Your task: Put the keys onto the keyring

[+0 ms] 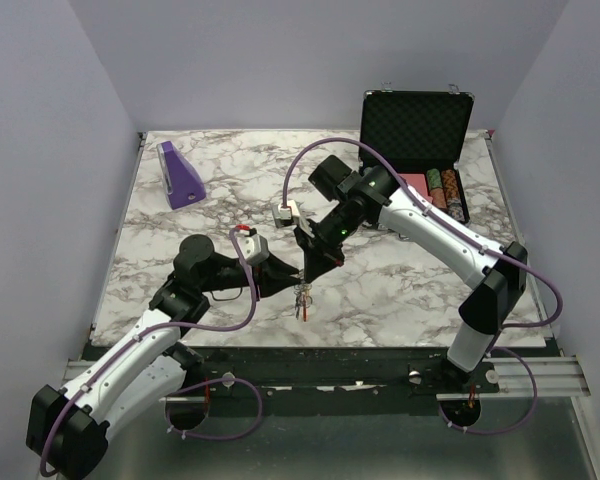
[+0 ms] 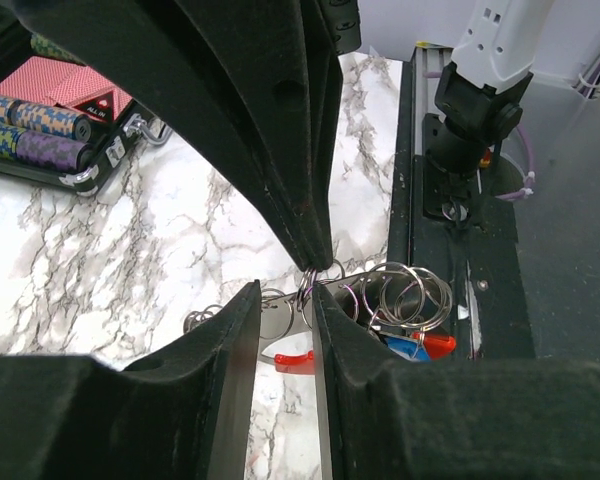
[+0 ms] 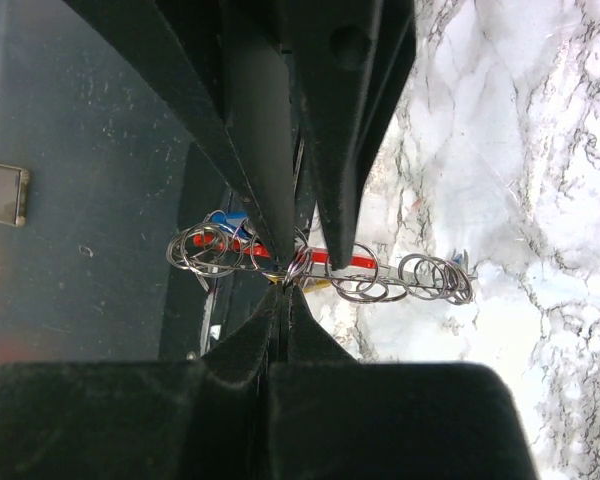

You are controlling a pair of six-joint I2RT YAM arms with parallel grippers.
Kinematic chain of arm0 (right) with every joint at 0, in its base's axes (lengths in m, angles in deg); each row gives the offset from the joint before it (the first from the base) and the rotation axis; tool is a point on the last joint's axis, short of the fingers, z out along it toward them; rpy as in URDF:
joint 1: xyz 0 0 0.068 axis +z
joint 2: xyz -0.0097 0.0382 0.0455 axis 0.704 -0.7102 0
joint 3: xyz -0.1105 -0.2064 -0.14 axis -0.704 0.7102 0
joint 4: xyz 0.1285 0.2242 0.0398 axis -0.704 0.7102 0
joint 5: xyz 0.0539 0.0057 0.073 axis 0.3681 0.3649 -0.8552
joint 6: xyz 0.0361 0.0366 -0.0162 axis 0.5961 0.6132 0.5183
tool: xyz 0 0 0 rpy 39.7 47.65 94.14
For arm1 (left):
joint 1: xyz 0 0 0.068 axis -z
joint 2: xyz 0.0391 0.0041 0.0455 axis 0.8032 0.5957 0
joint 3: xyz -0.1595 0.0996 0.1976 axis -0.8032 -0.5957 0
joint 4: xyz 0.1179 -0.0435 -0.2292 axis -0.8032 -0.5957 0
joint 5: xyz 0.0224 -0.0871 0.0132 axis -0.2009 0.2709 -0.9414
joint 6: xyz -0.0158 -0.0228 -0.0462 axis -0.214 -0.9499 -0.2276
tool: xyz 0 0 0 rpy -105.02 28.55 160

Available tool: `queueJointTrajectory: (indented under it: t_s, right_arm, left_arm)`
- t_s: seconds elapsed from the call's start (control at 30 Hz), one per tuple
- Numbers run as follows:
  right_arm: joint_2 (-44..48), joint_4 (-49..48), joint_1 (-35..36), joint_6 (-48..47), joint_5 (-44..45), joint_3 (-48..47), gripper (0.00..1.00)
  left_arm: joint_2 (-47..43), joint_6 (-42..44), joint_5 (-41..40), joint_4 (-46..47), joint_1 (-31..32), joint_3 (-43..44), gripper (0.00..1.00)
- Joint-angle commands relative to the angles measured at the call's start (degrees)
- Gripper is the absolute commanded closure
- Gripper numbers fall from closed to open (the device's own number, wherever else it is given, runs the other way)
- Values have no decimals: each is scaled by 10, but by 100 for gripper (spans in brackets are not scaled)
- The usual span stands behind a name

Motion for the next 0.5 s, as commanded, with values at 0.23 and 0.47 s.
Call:
queueJointTrajectory:
  t_s: [0.23, 0.47]
  right_arm:
    - [-9, 8, 3, -1, -21, -18, 99]
    - [-9, 7, 3, 1, -24, -12, 99]
  left_arm:
    - [18, 5, 45, 3, 0, 14, 80]
    - [22, 12, 50, -5, 0, 17, 87]
